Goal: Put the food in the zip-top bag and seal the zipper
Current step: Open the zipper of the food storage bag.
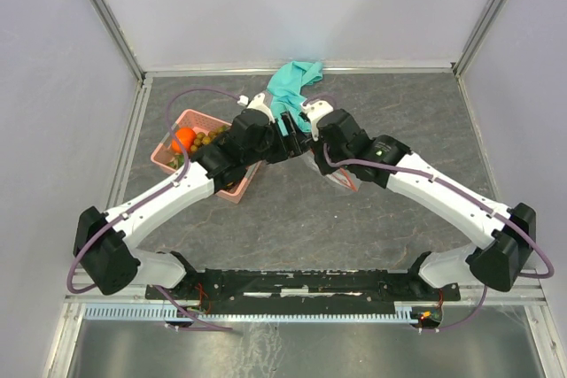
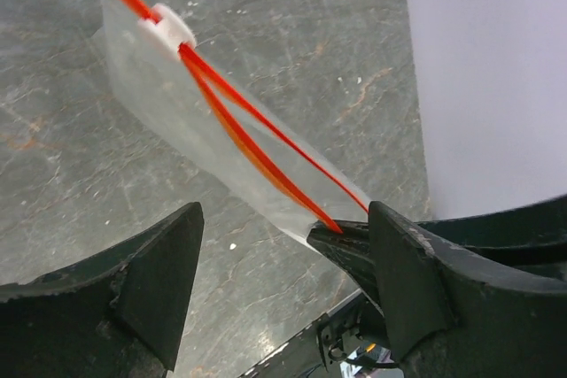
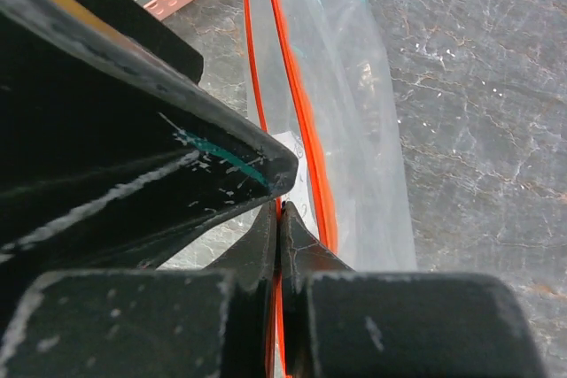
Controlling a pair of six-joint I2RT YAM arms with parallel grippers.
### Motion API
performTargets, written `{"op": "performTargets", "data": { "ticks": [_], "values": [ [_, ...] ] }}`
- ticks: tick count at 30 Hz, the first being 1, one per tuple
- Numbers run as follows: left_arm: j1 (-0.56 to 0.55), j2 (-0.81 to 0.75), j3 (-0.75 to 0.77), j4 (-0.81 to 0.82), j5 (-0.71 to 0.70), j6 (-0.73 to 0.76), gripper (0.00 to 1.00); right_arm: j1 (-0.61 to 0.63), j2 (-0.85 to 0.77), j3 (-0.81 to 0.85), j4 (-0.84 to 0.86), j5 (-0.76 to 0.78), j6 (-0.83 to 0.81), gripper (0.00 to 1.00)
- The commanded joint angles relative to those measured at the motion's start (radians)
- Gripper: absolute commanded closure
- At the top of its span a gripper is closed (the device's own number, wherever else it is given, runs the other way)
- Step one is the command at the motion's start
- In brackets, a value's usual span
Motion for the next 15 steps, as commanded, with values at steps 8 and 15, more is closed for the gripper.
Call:
{"op": "performTargets", "data": {
  "ticks": [8, 15],
  "values": [
    [-0.001, -0.172, -0.127, -0.002, -0.154, -0.117, 0.25, 0.083, 0.049, 0.048, 0.085, 0.153, 0.113, 0.98],
    [-0.001, -0.153, -0.119, 0.028, -0.140, -0.123, 0.26, 0.102, 0.063, 0.048, 0.113, 0.149, 0.135, 0.97]
  ]
}}
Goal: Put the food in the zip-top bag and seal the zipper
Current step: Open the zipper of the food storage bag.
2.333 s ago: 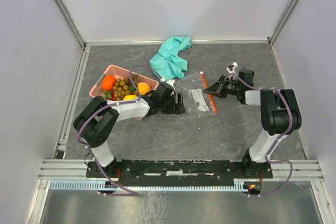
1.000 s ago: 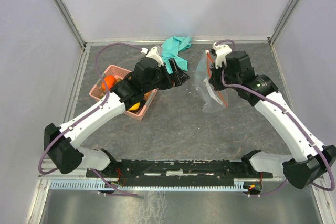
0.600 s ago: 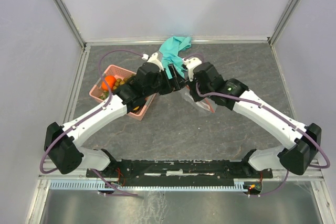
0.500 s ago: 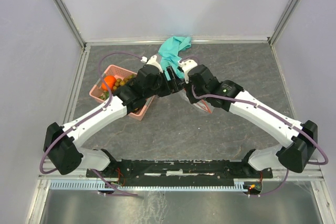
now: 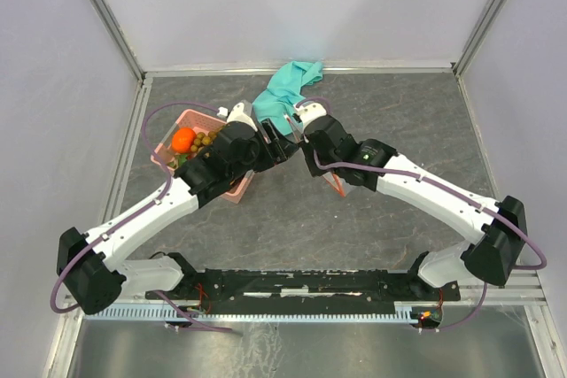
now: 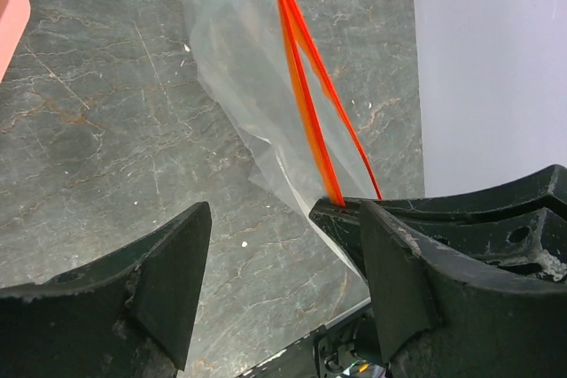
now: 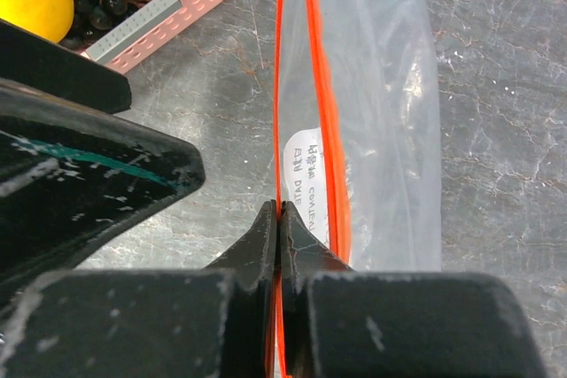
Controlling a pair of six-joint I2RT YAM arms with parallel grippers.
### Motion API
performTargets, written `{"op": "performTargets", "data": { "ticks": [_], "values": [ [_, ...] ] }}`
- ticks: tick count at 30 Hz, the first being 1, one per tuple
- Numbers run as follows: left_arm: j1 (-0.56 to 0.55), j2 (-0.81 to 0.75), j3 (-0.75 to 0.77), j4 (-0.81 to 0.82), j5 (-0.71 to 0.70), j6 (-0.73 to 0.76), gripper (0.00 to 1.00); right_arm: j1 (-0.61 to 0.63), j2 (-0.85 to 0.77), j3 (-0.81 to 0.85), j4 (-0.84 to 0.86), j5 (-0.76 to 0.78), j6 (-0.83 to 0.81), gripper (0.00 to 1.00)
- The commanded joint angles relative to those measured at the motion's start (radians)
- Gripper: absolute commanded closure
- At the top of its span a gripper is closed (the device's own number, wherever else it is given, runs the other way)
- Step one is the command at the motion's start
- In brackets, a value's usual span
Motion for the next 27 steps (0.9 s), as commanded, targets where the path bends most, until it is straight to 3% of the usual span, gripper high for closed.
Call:
{"op": "performTargets", "data": {
  "ticks": [1, 9, 27],
  "values": [
    [-0.001, 0.015, 0.015, 0.064, -0.014, -0.045, 0.26, 0.018, 0.009, 0.044, 0.067, 0.035, 0.036, 0.97],
    [-0.001, 0.054, 0.011, 0.112, -0.008, -0.049, 0.29, 0.039, 0.016, 0.020, 0.121, 0.040, 0.070, 0.97],
    [0.000, 0.121, 0.000, 0.145, -0.031, -0.035, 0.57, 0.056, 0.035, -0.019, 0.212, 0.036, 0.111, 0.94]
  ]
}}
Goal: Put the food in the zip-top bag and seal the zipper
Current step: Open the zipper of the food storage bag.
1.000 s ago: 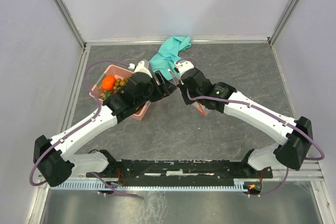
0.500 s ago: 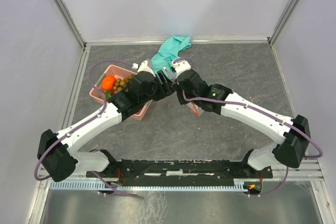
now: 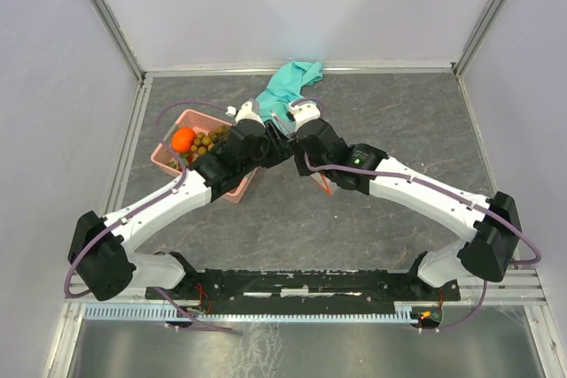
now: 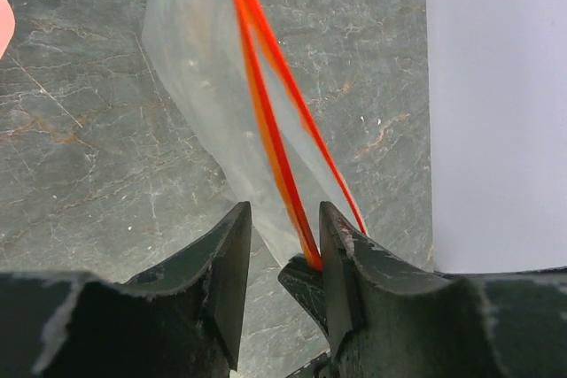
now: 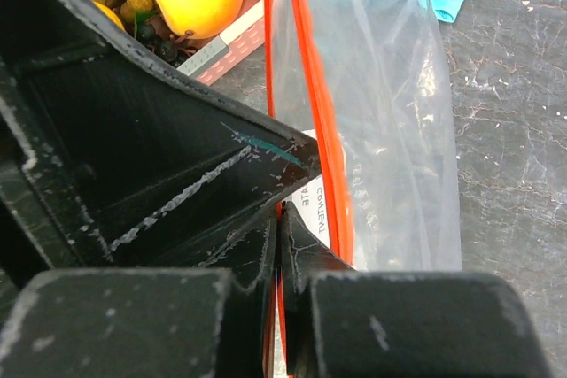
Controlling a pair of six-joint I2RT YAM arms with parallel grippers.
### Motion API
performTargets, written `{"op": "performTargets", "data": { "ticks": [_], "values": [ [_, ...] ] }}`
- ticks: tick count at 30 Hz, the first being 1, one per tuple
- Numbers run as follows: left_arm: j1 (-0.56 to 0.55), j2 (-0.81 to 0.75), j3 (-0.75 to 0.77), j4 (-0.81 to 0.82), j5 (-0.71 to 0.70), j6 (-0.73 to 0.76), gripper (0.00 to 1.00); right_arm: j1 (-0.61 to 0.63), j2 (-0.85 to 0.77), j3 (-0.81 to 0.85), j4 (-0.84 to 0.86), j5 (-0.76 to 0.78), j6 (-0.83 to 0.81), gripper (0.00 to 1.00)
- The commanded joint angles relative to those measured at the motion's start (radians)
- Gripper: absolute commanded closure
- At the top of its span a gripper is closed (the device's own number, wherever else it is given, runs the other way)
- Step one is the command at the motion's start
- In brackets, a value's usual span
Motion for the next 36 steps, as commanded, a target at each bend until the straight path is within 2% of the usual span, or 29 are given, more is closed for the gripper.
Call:
{"op": "performTargets", "data": {
  "ticks": [1, 5, 9, 13, 17, 24, 28, 31, 36],
  "values": [
    [-0.001, 0.019, 0.002, 0.055, -0.014, -0.016, 0.59, 0.008, 0.005, -0.003, 0.084, 0.010, 0.021, 0.93],
    [-0.001, 0.033, 0.000, 0.067, -0.010, -0.015, 0.63, 0.010, 0.006, -0.009, 0.100, 0.007, 0.023, 0.93],
    [0.000, 0.043, 0.001, 0.069, -0.008, -0.008, 0.74, 0.008, 0.000, -0.011, 0.114, -0.010, 0.014, 0.90],
    [-0.001, 0.036, 0.005, 0.060, -0.023, 0.010, 0.86, 0.010, -0.020, -0.009, 0.106, -0.025, 0.002, 0.80],
    [0.000, 0.026, 0.002, 0.038, -0.038, 0.027, 0.94, 0.010, -0.050, 0.005, 0.061, -0.053, -0.003, 0.67],
    [-0.001, 0.011, 0.018, 0.010, -0.038, 0.056, 0.97, 0.009, -0.124, 0.046, -0.049, -0.083, -0.024, 0.55],
    [0.001, 0.004, 0.036, -0.010, -0.040, 0.071, 0.97, 0.009, -0.145, 0.077, -0.090, -0.045, -0.050, 0.50],
    [-0.001, -0.001, 0.048, -0.020, -0.034, 0.075, 0.97, 0.009, -0.131, 0.099, -0.122, 0.014, -0.065, 0.46],
    [-0.001, -0.011, 0.071, -0.033, -0.017, 0.079, 0.97, 0.010, -0.085, 0.115, -0.133, 0.037, -0.071, 0.33]
  ]
}}
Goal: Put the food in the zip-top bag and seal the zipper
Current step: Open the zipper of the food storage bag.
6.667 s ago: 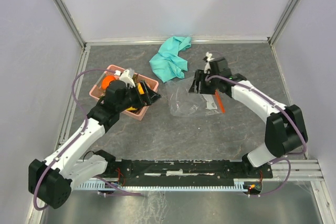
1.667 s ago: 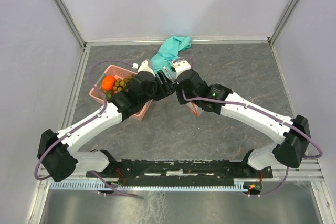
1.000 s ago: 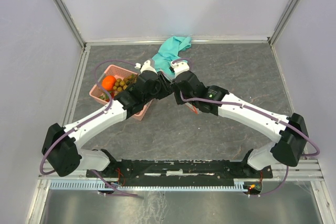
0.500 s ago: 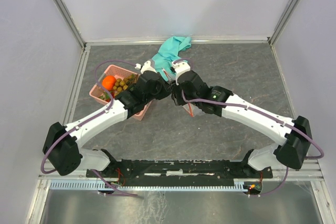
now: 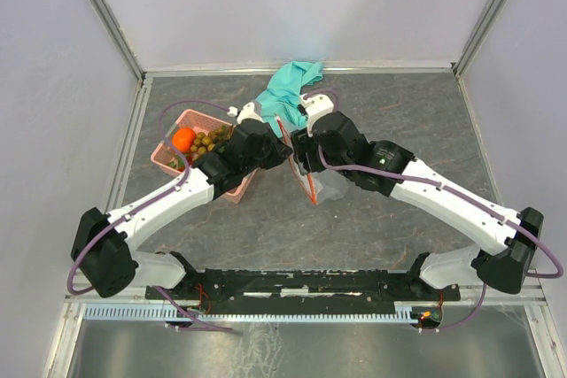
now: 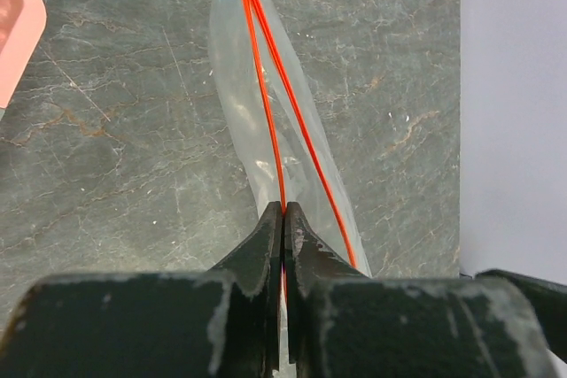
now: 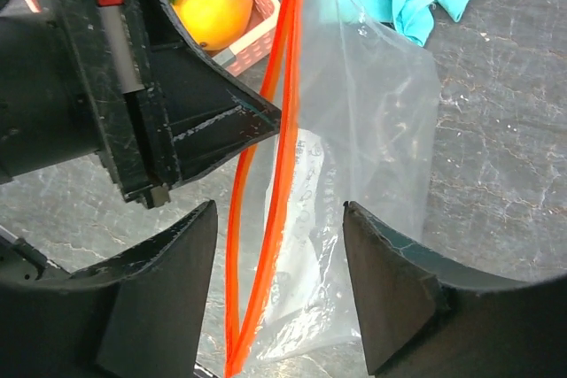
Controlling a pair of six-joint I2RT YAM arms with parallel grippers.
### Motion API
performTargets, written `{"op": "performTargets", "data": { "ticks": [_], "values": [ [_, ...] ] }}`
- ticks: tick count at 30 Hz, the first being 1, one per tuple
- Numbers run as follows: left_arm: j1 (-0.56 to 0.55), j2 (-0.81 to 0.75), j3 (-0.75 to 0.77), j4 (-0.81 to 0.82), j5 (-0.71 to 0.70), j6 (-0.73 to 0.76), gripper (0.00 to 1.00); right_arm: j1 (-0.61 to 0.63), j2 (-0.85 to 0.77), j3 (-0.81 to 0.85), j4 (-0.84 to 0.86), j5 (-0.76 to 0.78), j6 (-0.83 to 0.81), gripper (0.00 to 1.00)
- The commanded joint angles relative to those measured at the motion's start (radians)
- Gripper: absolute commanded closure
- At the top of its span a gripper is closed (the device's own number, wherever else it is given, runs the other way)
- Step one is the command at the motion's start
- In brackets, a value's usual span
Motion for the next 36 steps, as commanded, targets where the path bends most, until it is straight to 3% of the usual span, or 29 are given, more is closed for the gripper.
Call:
{"op": "performTargets", "data": {
  "ticks": [1, 5, 12, 22, 26, 36],
  "values": [
    [-0.002, -0.045, 0.064, 0.001, 0.005, 0.049, 0.97, 0.008, 0.037, 0.043, -0.015, 0.050, -0.020, 0.31],
    [-0.002, -0.053, 0.074, -0.006, 0.010, 0.049, 0.97, 0.008, 0.075, 0.017, -0.004, 0.081, -0.019, 0.25],
    [-0.002, -0.051, 0.099, -0.050, 0.026, 0.068, 0.97, 0.006, 0.071, -0.030, -0.003, 0.250, -0.051, 0.24],
    [-0.002, -0.044, 0.134, -0.149, 0.060, 0.127, 0.97, 0.005, 0.094, -0.038, 0.010, 0.337, -0.101, 0.42],
    [-0.002, -0.036, 0.145, -0.171, 0.087, 0.150, 0.97, 0.004, 0.113, -0.038, 0.040, 0.332, -0.117, 0.44],
    [-0.001, -0.055, 0.169, -0.262, 0.086, 0.202, 0.97, -0.026, 0.117, -0.013, 0.024, 0.454, -0.138, 0.88]
  ]
}}
